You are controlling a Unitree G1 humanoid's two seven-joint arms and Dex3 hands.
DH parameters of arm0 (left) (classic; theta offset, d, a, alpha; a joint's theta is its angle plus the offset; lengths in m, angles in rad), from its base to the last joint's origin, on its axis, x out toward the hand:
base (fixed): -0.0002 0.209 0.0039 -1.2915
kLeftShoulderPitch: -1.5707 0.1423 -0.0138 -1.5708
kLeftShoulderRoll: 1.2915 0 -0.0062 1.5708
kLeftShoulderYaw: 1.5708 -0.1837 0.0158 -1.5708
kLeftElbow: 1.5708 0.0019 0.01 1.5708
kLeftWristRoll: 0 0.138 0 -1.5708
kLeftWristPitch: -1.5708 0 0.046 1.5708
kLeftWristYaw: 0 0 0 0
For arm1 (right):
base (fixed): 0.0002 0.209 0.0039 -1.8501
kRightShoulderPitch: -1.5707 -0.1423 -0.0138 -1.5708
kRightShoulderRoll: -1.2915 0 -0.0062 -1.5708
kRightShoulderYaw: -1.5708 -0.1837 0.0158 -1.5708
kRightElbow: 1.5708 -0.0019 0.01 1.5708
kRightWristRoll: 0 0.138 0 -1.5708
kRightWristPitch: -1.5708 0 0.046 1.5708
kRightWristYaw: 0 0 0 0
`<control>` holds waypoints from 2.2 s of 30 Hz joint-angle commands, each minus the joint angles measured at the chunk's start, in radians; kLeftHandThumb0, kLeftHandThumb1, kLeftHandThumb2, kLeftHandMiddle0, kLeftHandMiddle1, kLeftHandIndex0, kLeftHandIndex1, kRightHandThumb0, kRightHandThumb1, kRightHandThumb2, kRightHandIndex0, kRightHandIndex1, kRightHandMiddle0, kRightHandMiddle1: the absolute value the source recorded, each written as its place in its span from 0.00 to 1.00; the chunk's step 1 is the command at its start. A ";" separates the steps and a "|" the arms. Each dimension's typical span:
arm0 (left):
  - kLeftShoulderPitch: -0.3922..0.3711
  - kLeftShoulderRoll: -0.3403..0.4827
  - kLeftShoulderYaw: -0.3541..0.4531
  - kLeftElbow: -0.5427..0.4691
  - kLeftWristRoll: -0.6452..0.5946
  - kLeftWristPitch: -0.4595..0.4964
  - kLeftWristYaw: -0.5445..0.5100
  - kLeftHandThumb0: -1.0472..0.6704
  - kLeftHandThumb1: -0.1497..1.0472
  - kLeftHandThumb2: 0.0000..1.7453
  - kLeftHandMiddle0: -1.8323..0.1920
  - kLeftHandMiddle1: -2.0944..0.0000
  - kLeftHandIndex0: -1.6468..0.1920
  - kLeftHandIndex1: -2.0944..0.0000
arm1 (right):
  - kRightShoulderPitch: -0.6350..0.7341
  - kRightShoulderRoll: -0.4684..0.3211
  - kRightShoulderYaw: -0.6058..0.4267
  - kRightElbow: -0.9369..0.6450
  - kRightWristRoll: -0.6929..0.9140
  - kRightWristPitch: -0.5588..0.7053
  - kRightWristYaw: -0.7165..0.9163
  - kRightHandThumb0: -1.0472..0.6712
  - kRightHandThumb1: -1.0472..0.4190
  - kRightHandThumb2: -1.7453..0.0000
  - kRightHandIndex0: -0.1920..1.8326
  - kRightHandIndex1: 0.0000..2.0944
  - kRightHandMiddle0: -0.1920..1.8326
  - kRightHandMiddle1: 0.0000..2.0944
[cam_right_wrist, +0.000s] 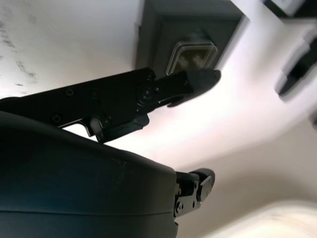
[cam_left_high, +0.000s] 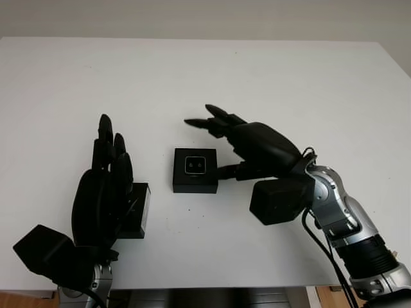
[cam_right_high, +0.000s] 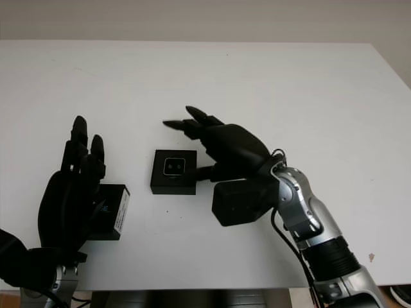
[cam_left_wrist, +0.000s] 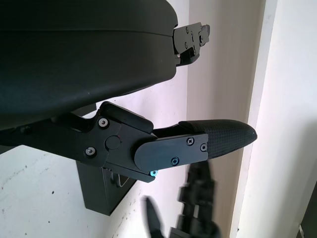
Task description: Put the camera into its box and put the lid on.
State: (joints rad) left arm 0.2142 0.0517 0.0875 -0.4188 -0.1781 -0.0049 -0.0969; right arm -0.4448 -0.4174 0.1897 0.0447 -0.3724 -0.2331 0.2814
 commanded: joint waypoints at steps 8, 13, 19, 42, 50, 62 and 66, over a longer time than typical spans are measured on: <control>0.001 0.049 0.062 -0.072 -0.019 0.002 -0.016 0.17 1.00 0.31 1.00 1.00 1.00 1.00 | -0.013 0.011 -0.101 -0.033 0.175 0.064 0.047 0.20 0.00 0.87 0.11 0.03 0.13 0.10; -0.013 0.158 0.183 -0.125 -0.035 0.019 -0.051 0.16 1.00 0.29 1.00 1.00 1.00 1.00 | -0.019 0.004 -0.120 -0.045 0.262 0.191 0.123 0.18 0.00 0.87 0.10 0.03 0.13 0.08; -0.054 0.286 0.356 -0.113 -0.119 0.047 -0.099 0.20 1.00 0.16 0.88 0.95 0.87 0.94 | -0.035 0.028 -0.161 -0.013 0.363 0.270 0.167 0.19 0.00 0.87 0.11 0.03 0.14 0.07; 0.131 0.820 0.519 -0.134 0.114 0.212 -0.583 0.18 0.78 0.03 0.99 0.99 0.99 1.00 | -0.046 0.064 -0.338 0.043 0.613 0.461 0.117 0.26 0.00 0.81 0.11 0.03 0.13 0.05; 0.131 0.862 0.408 -0.092 0.272 0.024 -0.640 0.14 0.83 0.04 1.00 1.00 1.00 1.00 | -0.048 0.064 -0.330 0.050 0.601 0.473 0.107 0.26 0.00 0.81 0.11 0.03 0.13 0.04; 0.061 0.827 0.298 -0.031 0.316 0.021 -0.601 0.17 0.82 0.03 0.99 0.99 1.00 1.00 | -0.049 0.058 -0.321 0.060 0.572 0.459 0.105 0.27 0.00 0.81 0.11 0.02 0.13 0.04; 0.027 0.804 0.258 0.018 0.333 -0.025 -0.556 0.19 0.82 0.03 0.99 0.98 1.00 0.99 | -0.047 0.053 -0.305 0.069 0.526 0.431 0.092 0.27 0.00 0.82 0.11 0.03 0.14 0.04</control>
State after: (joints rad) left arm 0.2546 0.8654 0.3587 -0.4106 0.1493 -0.0136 -0.6659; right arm -0.4938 -0.3519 -0.1223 0.1128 0.1637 0.2158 0.3758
